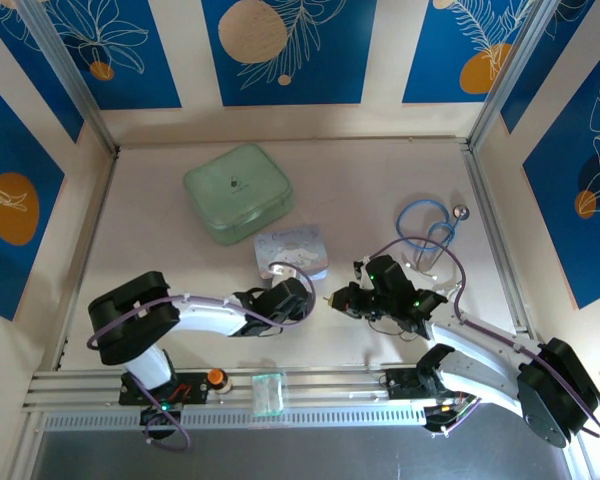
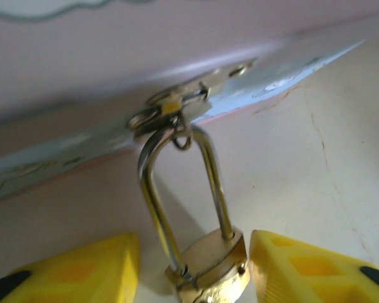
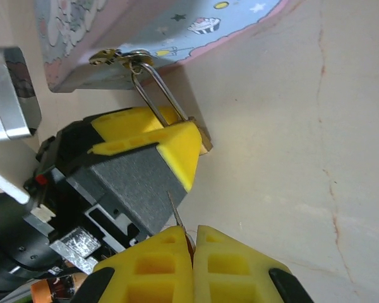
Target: Unlock a padlock with a key
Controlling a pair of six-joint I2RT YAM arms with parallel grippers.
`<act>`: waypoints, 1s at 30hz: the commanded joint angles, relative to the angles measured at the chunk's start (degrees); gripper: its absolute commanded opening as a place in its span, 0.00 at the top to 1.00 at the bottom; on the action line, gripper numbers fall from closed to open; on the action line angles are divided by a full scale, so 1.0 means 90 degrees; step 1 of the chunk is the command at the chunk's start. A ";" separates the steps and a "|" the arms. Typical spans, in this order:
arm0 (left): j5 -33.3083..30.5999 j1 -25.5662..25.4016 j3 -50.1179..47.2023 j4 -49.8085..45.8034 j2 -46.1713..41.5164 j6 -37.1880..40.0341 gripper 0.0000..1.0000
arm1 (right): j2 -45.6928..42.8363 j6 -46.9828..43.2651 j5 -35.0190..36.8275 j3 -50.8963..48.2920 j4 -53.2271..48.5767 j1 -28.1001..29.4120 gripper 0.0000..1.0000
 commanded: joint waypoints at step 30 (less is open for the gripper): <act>-0.0528 -0.0030 -0.1098 0.2842 -0.0261 -0.3760 0.99 | 0.0910 0.2486 -0.0360 -0.1181 0.2973 -0.0117 1.00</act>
